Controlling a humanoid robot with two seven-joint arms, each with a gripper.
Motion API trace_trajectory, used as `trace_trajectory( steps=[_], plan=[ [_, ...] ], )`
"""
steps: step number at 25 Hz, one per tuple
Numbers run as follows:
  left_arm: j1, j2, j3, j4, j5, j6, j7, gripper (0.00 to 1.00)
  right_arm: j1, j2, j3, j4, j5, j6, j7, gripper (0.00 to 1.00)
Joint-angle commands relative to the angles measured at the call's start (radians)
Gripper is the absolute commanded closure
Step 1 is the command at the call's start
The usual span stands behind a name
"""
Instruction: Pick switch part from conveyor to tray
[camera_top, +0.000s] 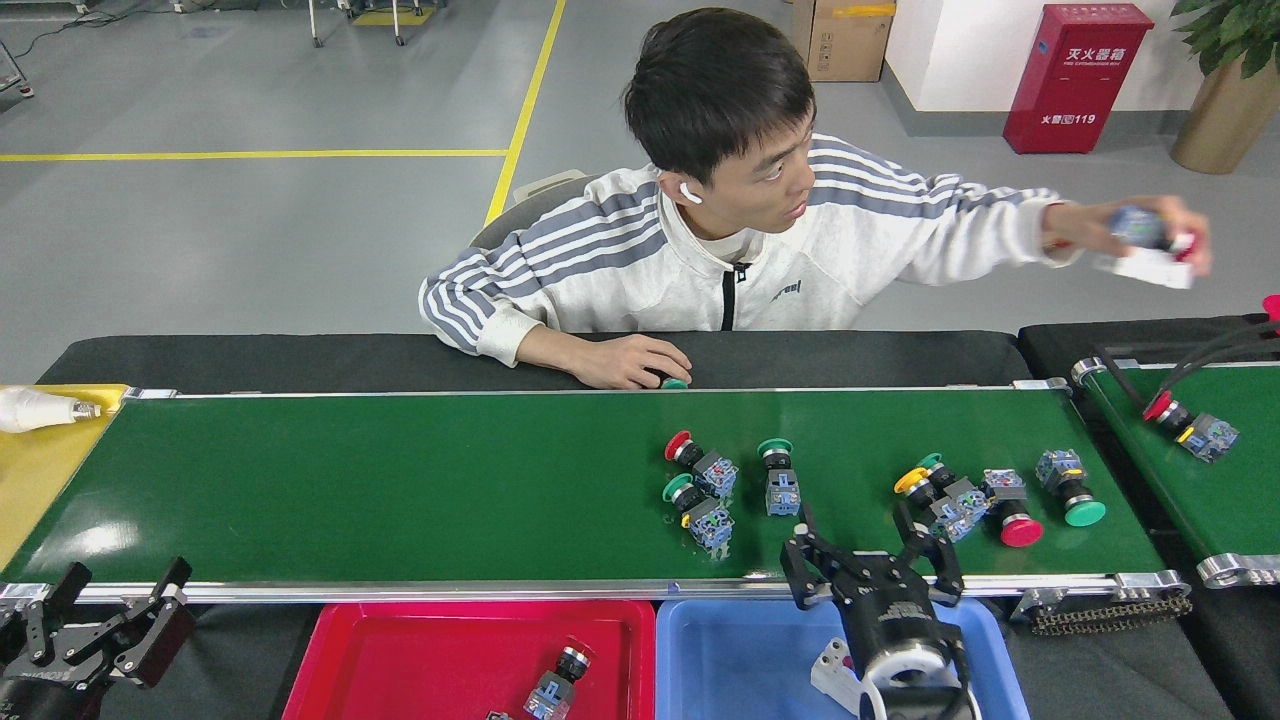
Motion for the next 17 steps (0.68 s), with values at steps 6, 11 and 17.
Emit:
trace_trajectory(
  steps=[6, 11, 17],
  plan=[
    [-0.033, 0.015, -0.012, 0.018, -0.003, 0.001, 0.003, 0.00, -0.156, 0.112, 0.024, 0.224, -0.001, 0.002, 0.003, 0.02],
    [-0.052, 0.015, -0.026, 0.022, -0.003, 0.001, 0.003, 0.00, -0.192, 0.109, 0.025, 0.293, -0.005, -0.009, 0.003, 0.78],
    [-0.053, 0.015, -0.024, 0.022, -0.003, 0.002, 0.003, 0.00, -0.189, 0.098, 0.060, 0.270, -0.007, -0.020, -0.003, 0.98]
  ],
)
